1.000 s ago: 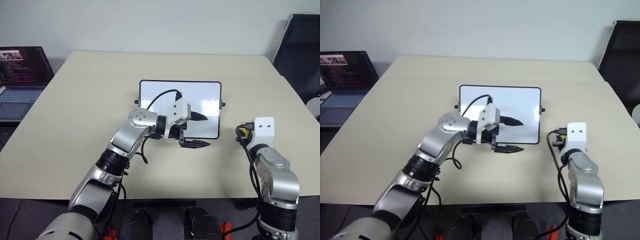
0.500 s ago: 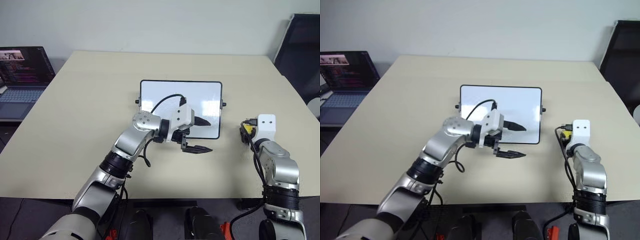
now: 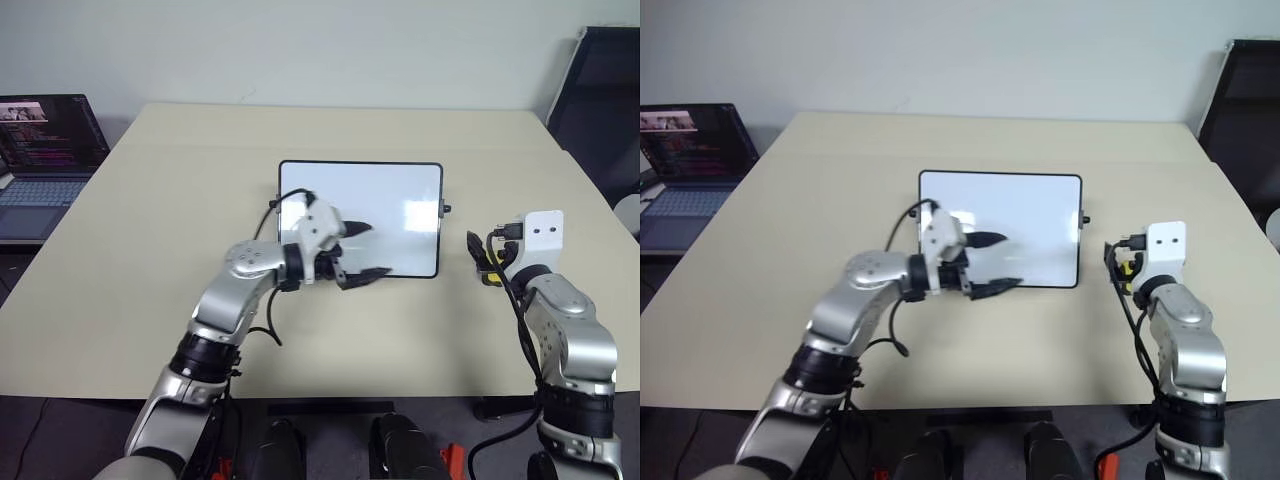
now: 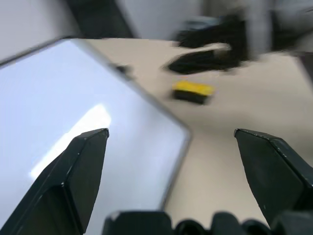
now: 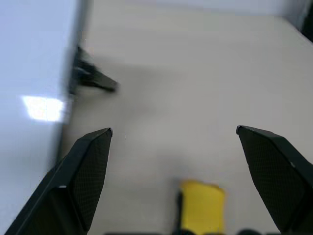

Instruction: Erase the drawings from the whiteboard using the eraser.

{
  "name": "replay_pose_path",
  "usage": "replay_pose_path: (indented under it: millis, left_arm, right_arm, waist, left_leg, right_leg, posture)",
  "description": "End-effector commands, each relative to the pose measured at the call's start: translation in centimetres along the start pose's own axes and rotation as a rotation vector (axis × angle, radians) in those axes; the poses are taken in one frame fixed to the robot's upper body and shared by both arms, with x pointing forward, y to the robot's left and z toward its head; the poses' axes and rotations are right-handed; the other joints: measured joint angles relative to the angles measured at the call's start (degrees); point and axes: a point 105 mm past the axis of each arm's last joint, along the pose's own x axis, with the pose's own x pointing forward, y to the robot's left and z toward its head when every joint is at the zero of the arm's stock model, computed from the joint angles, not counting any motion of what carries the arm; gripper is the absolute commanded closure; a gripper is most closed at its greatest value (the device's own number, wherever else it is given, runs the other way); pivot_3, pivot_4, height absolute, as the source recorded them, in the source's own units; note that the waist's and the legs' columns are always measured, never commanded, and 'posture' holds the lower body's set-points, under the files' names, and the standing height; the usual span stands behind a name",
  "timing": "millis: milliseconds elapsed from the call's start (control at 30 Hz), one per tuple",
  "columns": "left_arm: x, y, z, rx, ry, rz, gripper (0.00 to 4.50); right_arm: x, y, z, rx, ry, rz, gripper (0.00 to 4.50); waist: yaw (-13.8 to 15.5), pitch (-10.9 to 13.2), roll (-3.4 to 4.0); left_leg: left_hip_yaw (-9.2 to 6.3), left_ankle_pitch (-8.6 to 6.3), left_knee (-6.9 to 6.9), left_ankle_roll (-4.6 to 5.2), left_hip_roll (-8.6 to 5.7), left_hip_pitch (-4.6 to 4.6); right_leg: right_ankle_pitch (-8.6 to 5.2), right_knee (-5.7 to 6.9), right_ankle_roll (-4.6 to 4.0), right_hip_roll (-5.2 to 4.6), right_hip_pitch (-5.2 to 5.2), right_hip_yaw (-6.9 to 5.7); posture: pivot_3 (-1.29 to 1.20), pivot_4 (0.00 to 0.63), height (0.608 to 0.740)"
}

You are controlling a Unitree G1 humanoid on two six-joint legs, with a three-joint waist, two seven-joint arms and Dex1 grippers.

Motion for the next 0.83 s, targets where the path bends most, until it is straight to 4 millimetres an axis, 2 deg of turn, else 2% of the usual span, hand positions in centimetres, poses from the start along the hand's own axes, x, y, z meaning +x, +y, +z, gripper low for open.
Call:
replay_pose_path:
  millis: [33, 133, 200, 267, 400, 567, 633, 833]
  left_arm:
    - [-3.8, 1.6, 1.5, -0.020, -0.075, 0.236, 0.00]
    - [-7.6, 2.2, 0.1, -0.081, -0.065, 0.455, 0.00]
    - [-8.5, 1.9, -0.8, -0.107, -0.036, 0.529, 0.00]
    - [-10.2, 2.7, -2.0, -0.120, -0.006, 0.660, 0.00]
    - [-12.6, 3.9, -3.1, -0.079, 0.025, 0.870, 0.00]
    - [-12.4, 3.4, -3.8, -0.062, 0.043, 0.940, 0.00]
    - [-12.2, 3.2, -4.0, -0.058, 0.045, 0.934, 0.00]
    - [-10.9, 2.9, -4.7, -0.090, 0.044, 0.892, 0.00]
  right_arm:
    - [-2.6, 2.0, 1.3, 0.009, -0.114, 0.023, 0.05]
    - [-4.8, 2.8, -0.5, -0.002, -0.113, -0.010, 0.05]
    - [-5.7, 3.1, -1.4, -0.014, -0.103, 0.010, 0.05]
    - [-6.6, 3.4, -2.2, -0.022, -0.122, -0.008, 0.05]
    - [-7.9, 1.8, -3.0, 0.013, -0.159, -0.118, 0.05]
    - [-8.6, 0.2, -3.4, 0.048, -0.168, -0.160, 0.05]
    - [-8.8, 0.6, -3.3, 0.046, -0.163, -0.156, 0.05]
    - [-8.9, 0.8, -2.8, 0.031, -0.151, -0.136, 0.05]
  waist:
    - [0.1, 0.0, 0.00]
    - [0.3, 0.0, 0.01]
    - [0.5, 0.0, -0.01]
    - [0.7, 0.0, -0.03]
    - [0.4, 0.0, -0.06]
    - [0.2, 0.0, -0.05]
    - [0.2, -0.1, -0.07]
    - [0.3, -0.1, -0.09]
  left_leg:
    - [0.01, 0.00, -0.02, 0.00, 0.00, -0.01]
    - [0.04, -0.02, -0.02, -0.02, 0.00, -0.02]
    - [0.07, -0.03, 0.00, -0.05, -0.01, -0.01]
    - [0.09, -0.03, 0.11, -0.06, -0.04, 0.00]
    - [0.16, -0.25, 0.22, -0.41, -0.02, 0.05]
    - [0.17, -0.28, 0.39, -0.45, 0.00, 0.06]
    - [0.16, -0.28, 0.32, -0.45, 0.08, 0.00]
    - [0.56, -0.29, 0.34, -0.46, 0.08, -0.03]
  right_leg:
    - [0.00, -0.03, 0.00, 0.00, -0.01, 0.02]
    - [-0.04, -0.09, -0.03, -0.04, -0.01, 0.02]
    - [-0.05, -0.12, -0.05, -0.07, 0.00, 0.02]
    - [-0.04, -0.11, -0.06, -0.11, 0.04, 0.02]
    - [-0.01, -0.25, -0.11, -0.18, 0.01, 0.02]
    - [-0.01, -0.70, -0.12, -0.26, -0.08, 0.00]
    - [0.02, -1.17, -0.16, -0.26, -0.01, -0.08]
    - [0.03, -1.56, -0.17, -0.55, 0.01, -0.02]
  posture:
    - [0.00, 0.150, 0.740]
    - [0.00, 0.150, 0.740]
    - [0.00, 0.150, 0.740]
    - [0.00, 0.150, 0.740]
    - [0.00, 0.150, 0.740]
    - [0.00, 0.150, 0.740]
    - [0.00, 0.150, 0.740]
    - [0.00, 0.150, 0.740]
